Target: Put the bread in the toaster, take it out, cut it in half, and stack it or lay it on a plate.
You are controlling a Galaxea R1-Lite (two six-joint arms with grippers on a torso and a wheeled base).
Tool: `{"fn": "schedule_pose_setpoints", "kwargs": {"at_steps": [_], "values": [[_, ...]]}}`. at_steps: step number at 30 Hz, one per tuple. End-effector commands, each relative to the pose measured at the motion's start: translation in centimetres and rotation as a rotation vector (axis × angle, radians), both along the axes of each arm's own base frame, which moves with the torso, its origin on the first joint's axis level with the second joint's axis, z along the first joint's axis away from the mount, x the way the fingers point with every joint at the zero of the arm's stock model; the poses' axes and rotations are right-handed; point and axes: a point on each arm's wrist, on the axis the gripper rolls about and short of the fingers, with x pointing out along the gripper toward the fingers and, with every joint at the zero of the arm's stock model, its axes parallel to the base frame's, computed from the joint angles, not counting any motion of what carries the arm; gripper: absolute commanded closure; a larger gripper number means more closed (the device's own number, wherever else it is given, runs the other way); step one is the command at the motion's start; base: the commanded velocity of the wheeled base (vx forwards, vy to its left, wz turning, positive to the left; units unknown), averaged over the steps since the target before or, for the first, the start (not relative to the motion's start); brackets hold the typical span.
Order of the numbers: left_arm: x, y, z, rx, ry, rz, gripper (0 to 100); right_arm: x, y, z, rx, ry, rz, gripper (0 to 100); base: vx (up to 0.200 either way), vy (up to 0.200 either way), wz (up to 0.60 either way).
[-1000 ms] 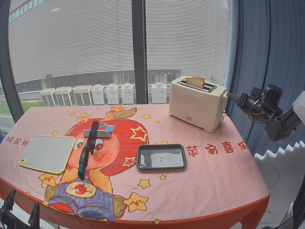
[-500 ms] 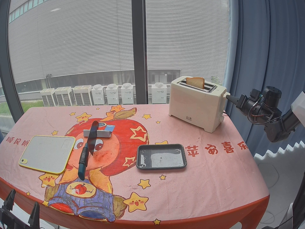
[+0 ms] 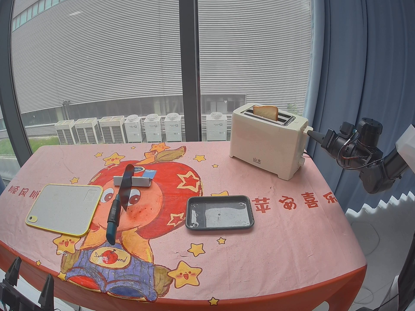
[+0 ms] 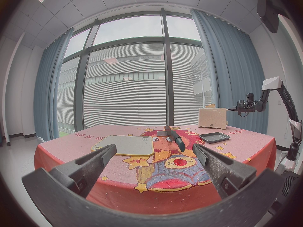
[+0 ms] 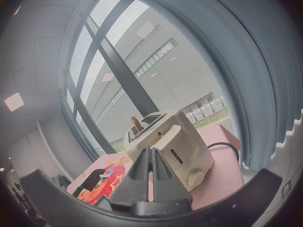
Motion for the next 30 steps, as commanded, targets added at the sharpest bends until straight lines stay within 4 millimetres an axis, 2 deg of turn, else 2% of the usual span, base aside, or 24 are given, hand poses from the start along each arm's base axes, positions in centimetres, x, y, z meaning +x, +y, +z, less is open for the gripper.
{"fn": "schedule_pose_setpoints", "kwargs": {"at_steps": [1,13,22,30], "values": [[0.0,0.0,-0.5,0.0,0.001,0.0,0,0.0,0.0,-0.1,0.0,0.006,0.0,100,0.0,0.0,0.0],[0.0,0.0,-0.5,0.0,0.001,0.0,0,-0.1,0.1,-0.3,-0.001,0.015,0.002,100,0.0,0.0,0.0],[0.0,0.0,-0.5,0.0,0.001,0.0,0,0.1,0.1,-1.2,-0.002,0.038,-0.003,100,0.0,0.0,0.0],[0.0,0.0,-0.5,0.0,0.001,-0.002,0,0.1,0.2,-1.0,-0.002,0.036,-0.018,100,0.0,0.0,0.0]]}}
